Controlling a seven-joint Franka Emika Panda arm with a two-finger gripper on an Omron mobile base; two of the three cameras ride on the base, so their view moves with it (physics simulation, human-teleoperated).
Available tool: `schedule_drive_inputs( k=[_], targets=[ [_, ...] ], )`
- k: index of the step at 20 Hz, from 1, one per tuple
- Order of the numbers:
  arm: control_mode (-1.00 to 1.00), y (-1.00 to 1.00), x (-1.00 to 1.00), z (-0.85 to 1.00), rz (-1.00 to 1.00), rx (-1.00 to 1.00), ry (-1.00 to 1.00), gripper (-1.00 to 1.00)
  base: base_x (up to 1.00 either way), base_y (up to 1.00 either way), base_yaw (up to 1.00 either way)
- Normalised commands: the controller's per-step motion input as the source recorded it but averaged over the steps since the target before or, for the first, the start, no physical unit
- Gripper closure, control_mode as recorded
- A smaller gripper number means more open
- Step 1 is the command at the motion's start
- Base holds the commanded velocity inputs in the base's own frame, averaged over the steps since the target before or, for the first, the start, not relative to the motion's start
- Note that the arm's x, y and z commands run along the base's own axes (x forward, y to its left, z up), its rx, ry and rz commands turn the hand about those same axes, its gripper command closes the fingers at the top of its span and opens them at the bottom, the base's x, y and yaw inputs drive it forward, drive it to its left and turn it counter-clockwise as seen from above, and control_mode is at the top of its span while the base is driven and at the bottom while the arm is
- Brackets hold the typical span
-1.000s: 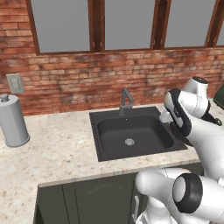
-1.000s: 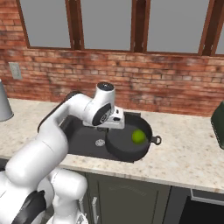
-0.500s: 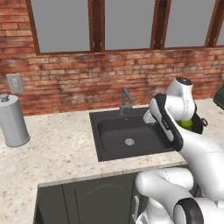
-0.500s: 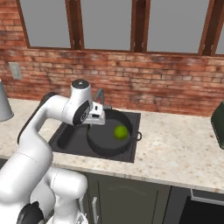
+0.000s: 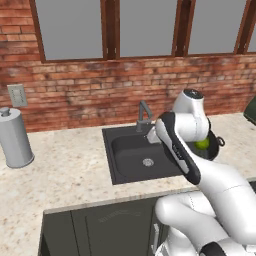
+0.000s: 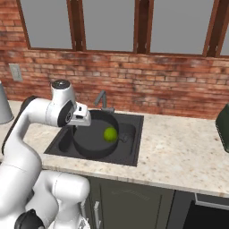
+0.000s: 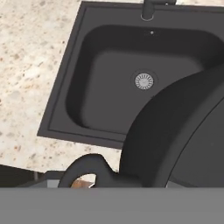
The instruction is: Dump the lime from the pot into the sink. Then turn on the water and wash the lime. Then turn off the water and put the lime back in the pot.
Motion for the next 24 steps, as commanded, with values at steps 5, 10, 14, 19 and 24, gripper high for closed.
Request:
schedule_drive_inputs(
  k=[5, 10, 14, 19, 24],
  targets=[
    [-1.00, 0.65, -0.23, 0.01, 0.00, 0.00, 0.00, 1.00, 0.00, 0.00, 0.00],
    [-1.00, 0.70, -0.19, 0.01, 0.00, 0.00, 0.00, 1.00, 0.00, 0.00, 0.00],
    [-1.00, 0.69, -0.06, 0.00, 0.00, 0.00, 0.00, 1.00, 0.00, 0.00, 0.00],
    [-1.00, 0.69, 0.00, 0.00, 0.01, 0.00, 0.00, 1.00, 0.00, 0.00, 0.00],
    [-1.00, 0.66, 0.08, 0.00, 0.03, 0.00, -0.01, 1.00, 0.00, 0.00, 0.00]
  ],
)
